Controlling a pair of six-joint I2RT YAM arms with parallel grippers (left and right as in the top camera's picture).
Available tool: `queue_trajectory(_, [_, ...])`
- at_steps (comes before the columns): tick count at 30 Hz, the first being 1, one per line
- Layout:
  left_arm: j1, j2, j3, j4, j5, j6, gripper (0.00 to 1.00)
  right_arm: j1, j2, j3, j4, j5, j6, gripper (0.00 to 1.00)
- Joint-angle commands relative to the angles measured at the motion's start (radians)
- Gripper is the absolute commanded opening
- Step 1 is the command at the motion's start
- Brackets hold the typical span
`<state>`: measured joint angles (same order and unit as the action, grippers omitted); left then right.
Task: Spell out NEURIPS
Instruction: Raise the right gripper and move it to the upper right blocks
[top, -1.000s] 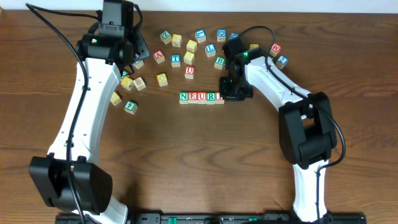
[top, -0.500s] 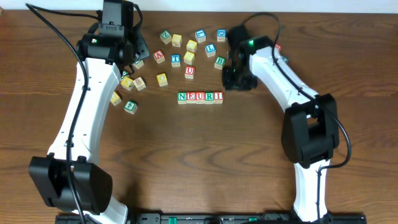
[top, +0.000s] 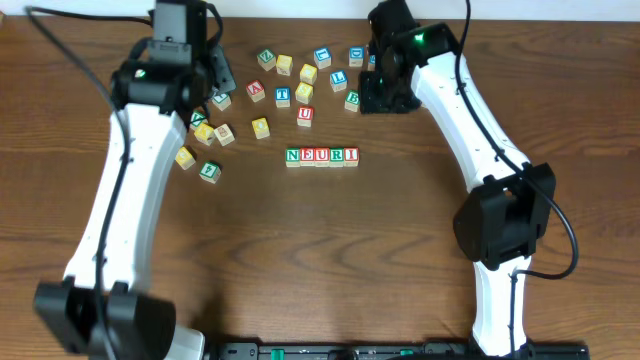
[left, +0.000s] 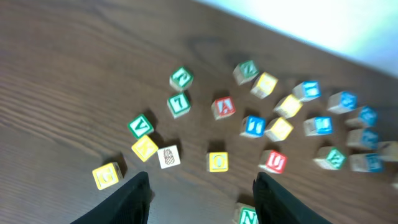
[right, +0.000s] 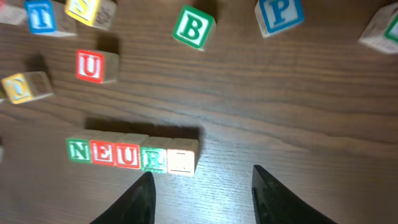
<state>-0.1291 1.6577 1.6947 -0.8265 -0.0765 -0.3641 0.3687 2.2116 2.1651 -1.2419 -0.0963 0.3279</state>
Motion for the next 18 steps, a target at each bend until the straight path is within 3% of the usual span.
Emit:
queue_trajectory(1, [0.002,-0.084,0.021,0.002,0.005,0.016,0.53,-0.001,-0.002,0.079,-0.013,0.007,-0.011,0.46])
queue_trajectory(12, [0.002,-0.096,0.019,-0.026,0.005,0.016,0.53,0.0,-0.002,0.173,-0.016,-0.016,-0.011,0.51])
queue_trajectory(18, [0.002,-0.093,0.011,-0.042,0.005,0.016,0.53,0.018,-0.001,0.17,0.001,-0.014,-0.011,0.6])
